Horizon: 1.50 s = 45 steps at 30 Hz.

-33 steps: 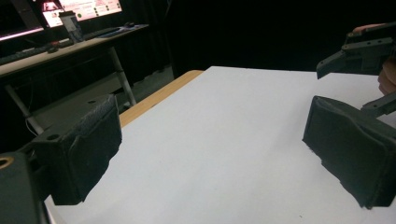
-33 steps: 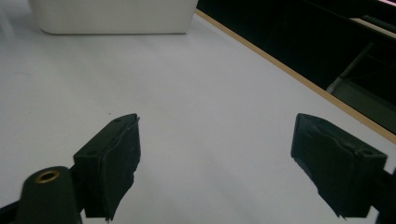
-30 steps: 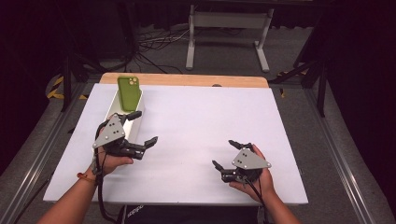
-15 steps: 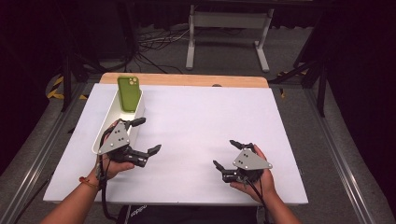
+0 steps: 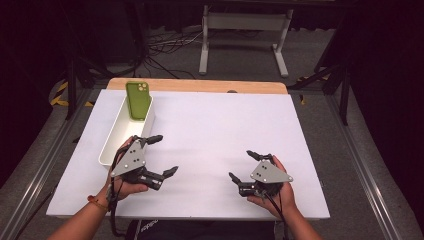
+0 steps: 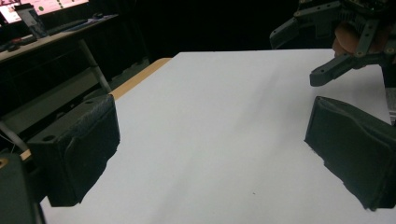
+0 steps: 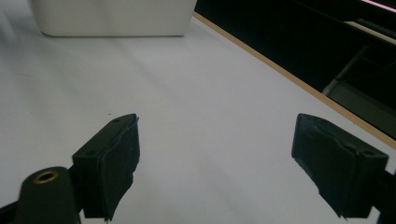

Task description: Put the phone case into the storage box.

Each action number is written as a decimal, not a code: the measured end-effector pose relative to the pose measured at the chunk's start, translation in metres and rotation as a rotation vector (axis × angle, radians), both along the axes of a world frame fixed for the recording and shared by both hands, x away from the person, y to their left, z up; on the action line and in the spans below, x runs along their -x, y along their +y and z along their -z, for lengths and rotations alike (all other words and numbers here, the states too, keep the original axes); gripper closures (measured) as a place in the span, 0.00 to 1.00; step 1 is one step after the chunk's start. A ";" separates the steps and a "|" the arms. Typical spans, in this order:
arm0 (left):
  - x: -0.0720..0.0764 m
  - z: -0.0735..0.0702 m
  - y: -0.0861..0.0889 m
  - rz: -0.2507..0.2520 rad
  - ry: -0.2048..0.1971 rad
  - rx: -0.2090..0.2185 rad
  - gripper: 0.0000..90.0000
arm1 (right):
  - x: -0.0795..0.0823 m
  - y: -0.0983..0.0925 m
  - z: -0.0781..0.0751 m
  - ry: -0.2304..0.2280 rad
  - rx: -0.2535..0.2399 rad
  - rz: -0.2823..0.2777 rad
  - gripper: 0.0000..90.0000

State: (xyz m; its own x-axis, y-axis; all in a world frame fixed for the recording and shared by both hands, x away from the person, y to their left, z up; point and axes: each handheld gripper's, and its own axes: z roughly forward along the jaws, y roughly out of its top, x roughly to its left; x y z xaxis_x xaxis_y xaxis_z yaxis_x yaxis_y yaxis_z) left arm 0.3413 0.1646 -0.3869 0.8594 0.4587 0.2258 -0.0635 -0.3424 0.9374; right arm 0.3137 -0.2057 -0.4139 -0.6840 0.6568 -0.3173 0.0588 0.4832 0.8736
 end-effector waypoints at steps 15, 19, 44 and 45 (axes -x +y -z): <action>0.009 0.024 -0.003 0.006 0.051 -0.053 0.04 | 0.004 0.001 0.000 -0.009 0.009 -0.004 0.16; 0.009 0.030 -0.003 0.002 0.070 -0.063 0.04 | 0.005 0.001 0.001 -0.010 0.012 -0.011 0.16; 0.009 0.061 0.003 -0.009 0.141 -0.089 0.04 | 0.013 -0.004 0.006 0.004 0.000 -0.016 0.10; 0.009 0.060 0.004 -0.004 0.148 -0.092 0.04 | 0.013 -0.004 0.006 0.004 0.007 -0.014 0.10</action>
State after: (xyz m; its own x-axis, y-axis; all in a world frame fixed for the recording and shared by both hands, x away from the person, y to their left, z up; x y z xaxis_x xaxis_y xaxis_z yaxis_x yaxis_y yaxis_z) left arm 0.3328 0.1685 -0.4469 0.8846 0.4455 0.1380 0.0747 -0.4275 0.9009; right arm 0.3011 -0.2098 -0.4201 -0.6946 0.6448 -0.3191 0.0554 0.4901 0.8699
